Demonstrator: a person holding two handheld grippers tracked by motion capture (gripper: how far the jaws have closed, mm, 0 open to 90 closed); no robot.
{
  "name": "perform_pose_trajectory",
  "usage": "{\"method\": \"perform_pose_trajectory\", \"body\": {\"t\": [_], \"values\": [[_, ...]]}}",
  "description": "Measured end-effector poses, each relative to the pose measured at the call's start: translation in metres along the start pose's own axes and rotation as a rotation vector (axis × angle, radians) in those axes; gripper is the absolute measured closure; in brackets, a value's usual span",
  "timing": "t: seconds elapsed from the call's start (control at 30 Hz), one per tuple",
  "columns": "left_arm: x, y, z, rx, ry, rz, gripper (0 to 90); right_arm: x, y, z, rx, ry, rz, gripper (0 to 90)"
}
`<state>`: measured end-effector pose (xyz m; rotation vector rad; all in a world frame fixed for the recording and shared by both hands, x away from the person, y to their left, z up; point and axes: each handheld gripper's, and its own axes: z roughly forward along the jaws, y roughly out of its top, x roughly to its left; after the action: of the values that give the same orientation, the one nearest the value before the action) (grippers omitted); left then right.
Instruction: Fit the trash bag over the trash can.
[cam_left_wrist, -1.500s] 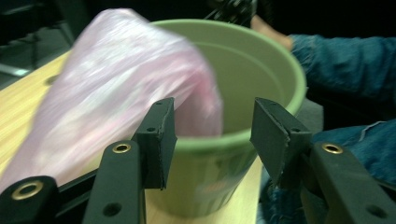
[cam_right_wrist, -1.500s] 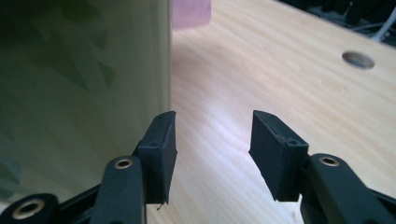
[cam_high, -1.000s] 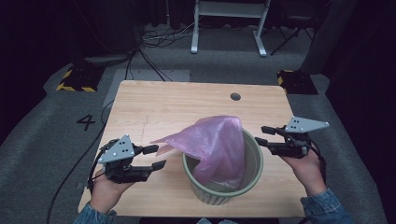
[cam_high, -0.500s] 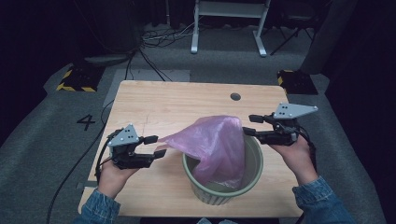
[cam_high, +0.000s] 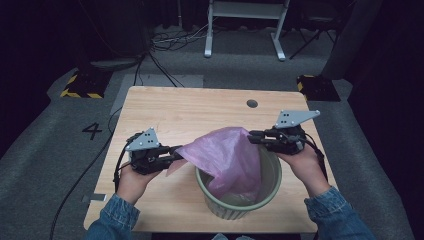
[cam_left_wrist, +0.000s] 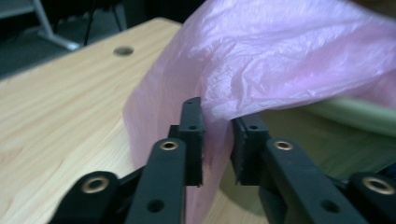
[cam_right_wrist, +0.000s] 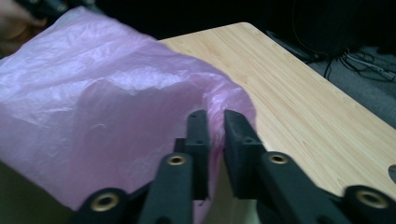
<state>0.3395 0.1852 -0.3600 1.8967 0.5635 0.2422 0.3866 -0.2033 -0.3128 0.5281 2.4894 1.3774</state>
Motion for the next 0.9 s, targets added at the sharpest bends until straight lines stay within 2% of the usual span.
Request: {"method": "perform_pose_trajectory", "body": {"t": [0.07,0.23,0.37,0.53,0.6,0.67,0.7,0.73,0.8,0.9], "values": [[-0.005,0.005,-0.002,-0.022,-0.013,0.009,80.9,0.008,0.000,-0.006,0.000,0.011,-0.021,84.9],[-0.020,0.016,-0.007,-0.060,-0.037,0.045,81.7,0.031,-0.004,-0.018,0.035,0.036,-0.075,84.8],[-0.035,0.025,-0.006,-0.062,-0.067,0.085,81.5,0.050,-0.010,-0.020,0.097,0.052,-0.127,84.0],[-0.055,0.033,0.004,-0.046,-0.099,0.141,81.5,0.063,-0.016,-0.023,0.135,0.065,-0.149,82.8],[-0.060,0.036,0.007,-0.041,-0.111,0.157,81.7,0.063,-0.017,-0.026,0.125,0.053,-0.142,79.5],[-0.064,0.038,0.010,-0.034,-0.119,0.170,82.0,0.059,-0.017,-0.033,0.099,0.022,-0.123,71.9],[-0.065,0.038,0.011,-0.030,-0.122,0.175,82.1,0.055,-0.016,-0.038,0.072,-0.004,-0.108,62.7],[-0.066,0.038,0.013,-0.029,-0.124,0.180,82.1,0.052,-0.015,-0.040,0.055,-0.022,-0.096,57.5],[-0.067,0.039,0.015,-0.018,-0.120,0.191,82.1,0.042,-0.011,-0.045,0.003,-0.063,-0.072,48.3],[-0.066,0.038,0.017,-0.008,-0.117,0.186,82.1,0.023,-0.005,-0.044,-0.045,-0.078,-0.029,39.0]]}}
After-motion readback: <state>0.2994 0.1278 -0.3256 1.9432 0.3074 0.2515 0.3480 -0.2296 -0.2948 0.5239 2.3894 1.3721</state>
